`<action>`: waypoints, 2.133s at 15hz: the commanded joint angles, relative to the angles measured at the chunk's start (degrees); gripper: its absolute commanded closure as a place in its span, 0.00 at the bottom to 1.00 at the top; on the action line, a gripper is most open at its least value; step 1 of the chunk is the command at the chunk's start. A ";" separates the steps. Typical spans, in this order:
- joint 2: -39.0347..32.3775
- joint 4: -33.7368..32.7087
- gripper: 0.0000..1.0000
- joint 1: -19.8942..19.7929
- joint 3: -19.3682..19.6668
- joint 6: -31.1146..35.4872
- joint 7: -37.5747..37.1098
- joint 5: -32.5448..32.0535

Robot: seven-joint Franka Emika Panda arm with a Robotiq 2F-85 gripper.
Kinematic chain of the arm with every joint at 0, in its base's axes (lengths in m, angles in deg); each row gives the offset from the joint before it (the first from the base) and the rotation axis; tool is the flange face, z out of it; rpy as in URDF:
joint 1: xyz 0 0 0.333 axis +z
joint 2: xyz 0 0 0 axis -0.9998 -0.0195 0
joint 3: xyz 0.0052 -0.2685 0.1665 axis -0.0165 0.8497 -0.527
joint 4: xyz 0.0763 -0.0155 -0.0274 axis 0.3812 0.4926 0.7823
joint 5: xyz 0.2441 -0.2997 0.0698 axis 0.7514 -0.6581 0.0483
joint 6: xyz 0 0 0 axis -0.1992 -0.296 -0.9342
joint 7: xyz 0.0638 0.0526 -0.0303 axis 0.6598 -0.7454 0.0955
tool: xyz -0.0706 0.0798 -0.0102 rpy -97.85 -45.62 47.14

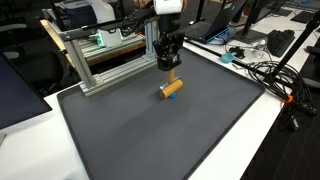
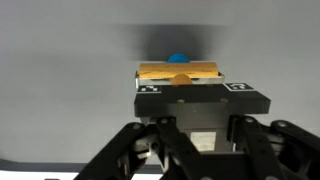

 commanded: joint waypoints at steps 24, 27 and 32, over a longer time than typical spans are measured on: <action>-4.55 0.52 0.77 -0.93 -0.03 1.22 2.80 1.11; -4.86 0.67 0.77 -0.42 0.29 1.58 1.60 -0.23; -5.36 1.07 0.77 0.49 0.74 1.81 -0.74 -2.94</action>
